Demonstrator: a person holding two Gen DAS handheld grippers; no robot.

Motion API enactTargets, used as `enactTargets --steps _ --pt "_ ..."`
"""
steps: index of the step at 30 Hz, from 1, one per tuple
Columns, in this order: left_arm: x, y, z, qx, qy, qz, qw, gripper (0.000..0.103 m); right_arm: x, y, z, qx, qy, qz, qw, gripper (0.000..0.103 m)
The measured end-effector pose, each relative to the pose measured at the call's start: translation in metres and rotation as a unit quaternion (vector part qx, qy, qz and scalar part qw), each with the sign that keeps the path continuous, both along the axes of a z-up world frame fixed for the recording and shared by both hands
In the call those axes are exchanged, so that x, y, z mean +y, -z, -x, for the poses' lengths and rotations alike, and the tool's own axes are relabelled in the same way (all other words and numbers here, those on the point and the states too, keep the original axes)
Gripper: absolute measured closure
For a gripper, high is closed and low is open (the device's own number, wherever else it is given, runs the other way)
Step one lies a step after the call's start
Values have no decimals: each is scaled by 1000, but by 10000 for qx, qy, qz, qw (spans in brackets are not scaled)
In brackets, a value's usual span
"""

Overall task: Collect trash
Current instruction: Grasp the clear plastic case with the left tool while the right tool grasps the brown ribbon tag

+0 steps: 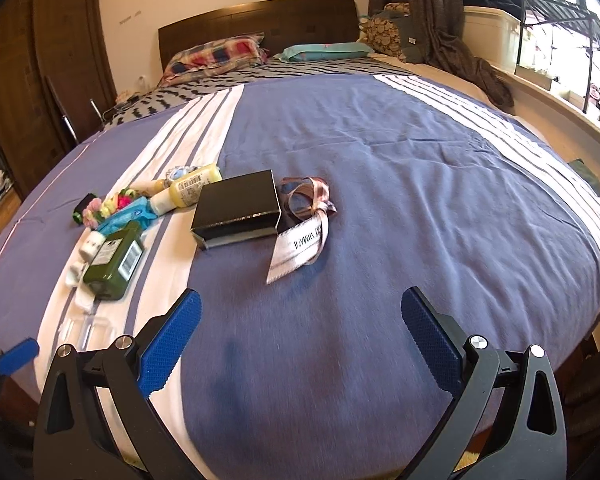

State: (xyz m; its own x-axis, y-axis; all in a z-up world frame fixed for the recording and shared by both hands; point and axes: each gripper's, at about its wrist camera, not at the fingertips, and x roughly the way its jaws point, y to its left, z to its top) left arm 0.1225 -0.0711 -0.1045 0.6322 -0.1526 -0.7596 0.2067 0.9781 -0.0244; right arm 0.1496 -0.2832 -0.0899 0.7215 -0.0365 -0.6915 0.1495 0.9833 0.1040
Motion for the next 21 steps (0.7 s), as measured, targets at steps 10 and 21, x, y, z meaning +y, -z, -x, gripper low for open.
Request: enactTargets --steps 10,21 --pt "-4 11 -28 147 -71 92 9998 10 -11 14 -31 26 -80 -42 10000 33" --pt "-4 9 -30 37 -4 122 9999 31 -9 11 -29 -81 -137 338 9993 90"
